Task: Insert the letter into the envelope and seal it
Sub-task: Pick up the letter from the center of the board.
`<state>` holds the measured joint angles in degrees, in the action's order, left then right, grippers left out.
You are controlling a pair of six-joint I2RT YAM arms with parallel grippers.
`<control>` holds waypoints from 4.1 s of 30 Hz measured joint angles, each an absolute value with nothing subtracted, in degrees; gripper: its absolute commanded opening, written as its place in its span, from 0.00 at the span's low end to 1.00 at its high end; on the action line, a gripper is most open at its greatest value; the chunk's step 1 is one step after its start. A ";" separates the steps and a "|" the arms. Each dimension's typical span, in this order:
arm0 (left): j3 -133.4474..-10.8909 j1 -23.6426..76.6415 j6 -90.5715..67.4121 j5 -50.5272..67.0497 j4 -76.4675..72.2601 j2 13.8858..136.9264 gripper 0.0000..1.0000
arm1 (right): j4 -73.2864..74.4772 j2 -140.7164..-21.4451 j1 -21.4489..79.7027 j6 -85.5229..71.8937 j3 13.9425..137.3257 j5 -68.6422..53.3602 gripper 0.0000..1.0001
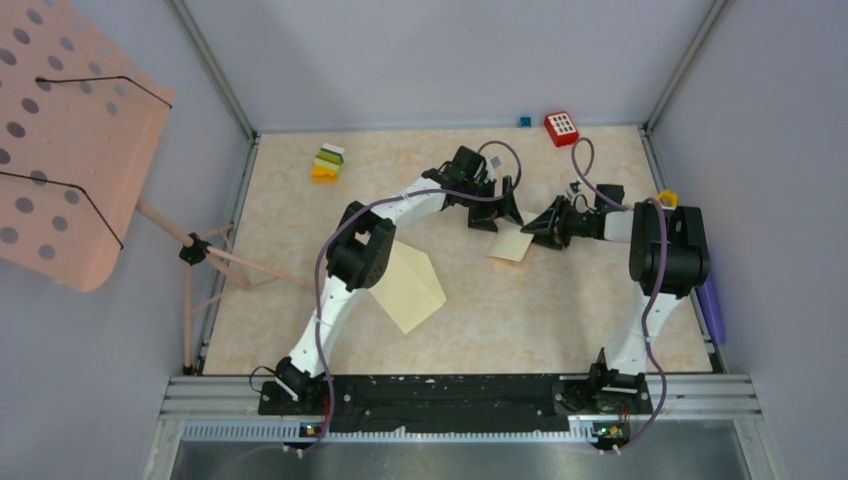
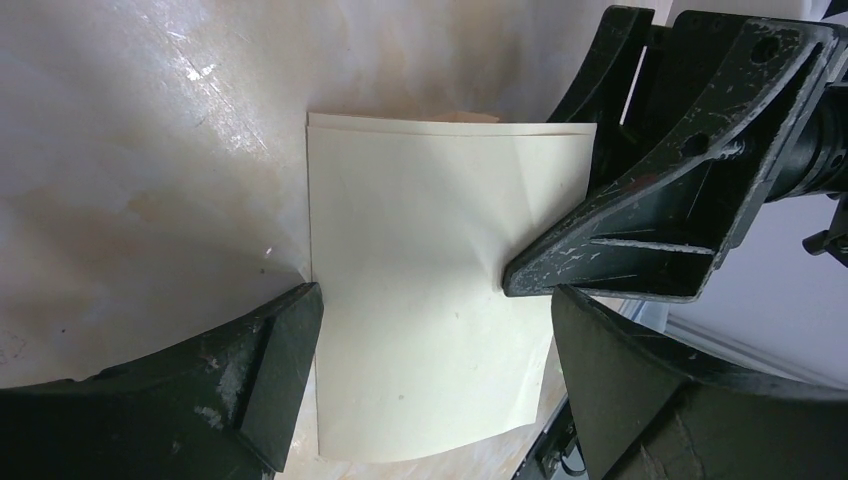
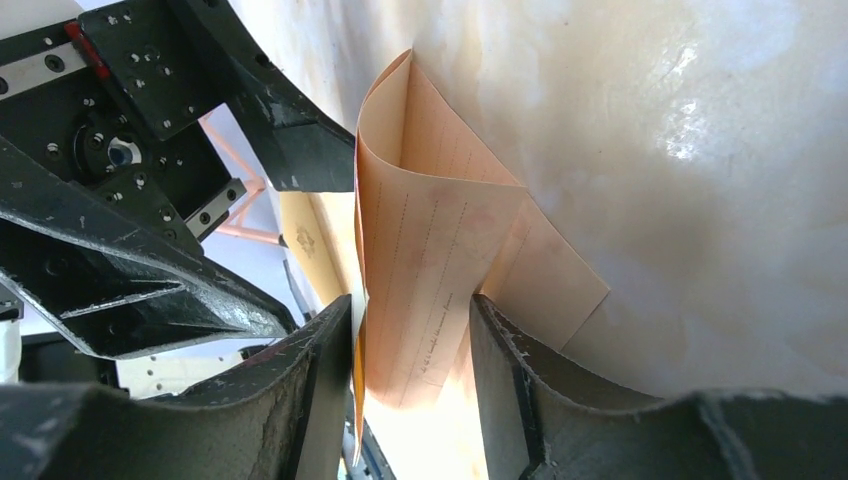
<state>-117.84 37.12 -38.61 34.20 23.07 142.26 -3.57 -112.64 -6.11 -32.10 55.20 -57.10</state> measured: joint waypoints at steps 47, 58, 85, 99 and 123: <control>-116.16 36.40 -40.14 35.99 21.02 141.91 0.91 | -0.27 -110.52 -5.93 -29.65 56.71 -58.83 0.22; -115.26 35.83 -40.84 38.00 19.42 141.88 0.91 | -2.24 -110.76 -4.93 -30.20 56.62 -58.30 0.00; -100.42 30.24 -46.72 53.74 2.07 138.28 0.84 | -13.23 -111.28 -4.67 -40.75 56.75 -69.52 0.00; -95.02 30.26 -60.42 59.35 -14.61 139.37 0.38 | -9.67 -111.72 -4.67 -36.36 57.93 -68.82 0.00; -95.02 29.04 -62.00 62.04 -19.18 138.98 0.00 | 15.31 -109.62 -8.51 -14.04 66.48 -63.77 0.63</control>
